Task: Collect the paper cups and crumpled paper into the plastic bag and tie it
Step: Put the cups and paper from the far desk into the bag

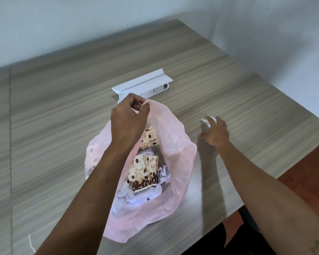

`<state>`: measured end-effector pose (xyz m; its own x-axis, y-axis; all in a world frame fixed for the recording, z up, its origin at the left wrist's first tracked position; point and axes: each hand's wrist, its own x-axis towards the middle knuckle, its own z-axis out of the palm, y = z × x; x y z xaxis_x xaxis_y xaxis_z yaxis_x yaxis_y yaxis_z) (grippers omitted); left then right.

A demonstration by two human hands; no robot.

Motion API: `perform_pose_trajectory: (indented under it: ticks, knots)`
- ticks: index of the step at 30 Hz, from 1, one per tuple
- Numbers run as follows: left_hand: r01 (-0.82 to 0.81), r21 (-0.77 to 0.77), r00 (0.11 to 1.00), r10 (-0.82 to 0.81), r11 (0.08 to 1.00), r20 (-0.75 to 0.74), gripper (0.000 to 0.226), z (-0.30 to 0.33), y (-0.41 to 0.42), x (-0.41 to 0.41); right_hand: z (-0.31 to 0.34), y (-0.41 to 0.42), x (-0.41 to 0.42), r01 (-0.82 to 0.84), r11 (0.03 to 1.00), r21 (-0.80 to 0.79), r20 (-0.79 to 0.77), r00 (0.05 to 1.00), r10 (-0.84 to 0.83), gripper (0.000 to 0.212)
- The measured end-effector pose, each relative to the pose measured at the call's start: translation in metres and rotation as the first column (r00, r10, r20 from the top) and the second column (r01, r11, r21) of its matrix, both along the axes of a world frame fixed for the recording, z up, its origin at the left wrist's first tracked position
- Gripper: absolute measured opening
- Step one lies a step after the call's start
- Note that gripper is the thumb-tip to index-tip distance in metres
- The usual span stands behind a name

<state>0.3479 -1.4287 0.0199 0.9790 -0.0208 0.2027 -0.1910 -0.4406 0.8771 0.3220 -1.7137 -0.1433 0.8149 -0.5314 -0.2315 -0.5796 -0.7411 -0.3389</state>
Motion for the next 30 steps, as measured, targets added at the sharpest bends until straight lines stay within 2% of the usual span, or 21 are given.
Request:
perform_pose_trajectory:
  ticks: [5,8,11,14,18,20,22,24,26,28,30]
  knots:
    - [-0.017,-0.001,1.000,0.017,1.000,0.004,0.007,-0.003,0.007,0.004,-0.016,0.008,-0.007,-0.023,1.000,-0.020,0.171,0.985,0.026,0.038]
    - [-0.030,0.016,0.999,0.030,0.999,0.011,0.007,-0.001,0.012,0.001,-0.013,0.025,-0.017,0.009,0.993,0.121,0.302,0.952,-0.045,0.028]
    - [-0.045,0.031,0.999,0.045,0.998,0.017,0.006,0.003,0.022,-0.002,0.025,0.054,-0.028,0.074,0.933,0.353,0.459,0.855,-0.242,0.030]
    - [-0.077,0.034,0.997,0.076,0.996,0.028,0.007,0.009,0.033,-0.008,0.081,0.090,-0.043,0.033,0.806,0.591,0.525,0.743,-0.416,0.040]
    - [-0.121,0.007,0.992,0.121,0.993,0.045,0.008,0.022,0.050,-0.017,0.157,0.138,-0.078,-0.042,0.810,0.586,0.687,0.556,-0.468,0.038]
    - [-0.135,0.010,0.990,0.134,0.991,0.051,0.006,0.030,0.060,-0.020,0.182,0.163,-0.102,-0.143,0.847,0.512,0.768,0.517,-0.377,0.035]
    - [-0.151,0.016,0.987,0.150,0.988,0.059,0.007,0.037,0.071,-0.022,0.192,0.188,-0.120,-0.283,0.882,0.377,0.820,0.545,-0.176,0.033]
    - [-0.169,0.013,0.984,0.168,0.986,0.060,0.007,0.042,0.081,-0.024,0.185,0.210,-0.127,-0.435,0.860,0.265,0.816,0.576,0.040,0.030]
    - [-0.169,0.011,0.984,0.168,0.986,0.055,0.007,0.045,0.088,-0.026,0.172,0.231,-0.120,-0.525,0.819,0.230,0.775,0.608,0.172,0.031]
    - [-0.162,0.010,0.986,0.161,0.987,0.049,0.007,0.048,0.094,-0.031,0.163,0.253,-0.106,-0.530,0.825,0.196,0.690,0.673,0.268,0.047]
    - [-0.162,-0.009,0.986,0.162,0.987,0.047,0.008,0.050,0.099,-0.036,0.160,0.271,-0.097,-0.563,0.803,0.195,0.520,0.754,0.402,0.079]
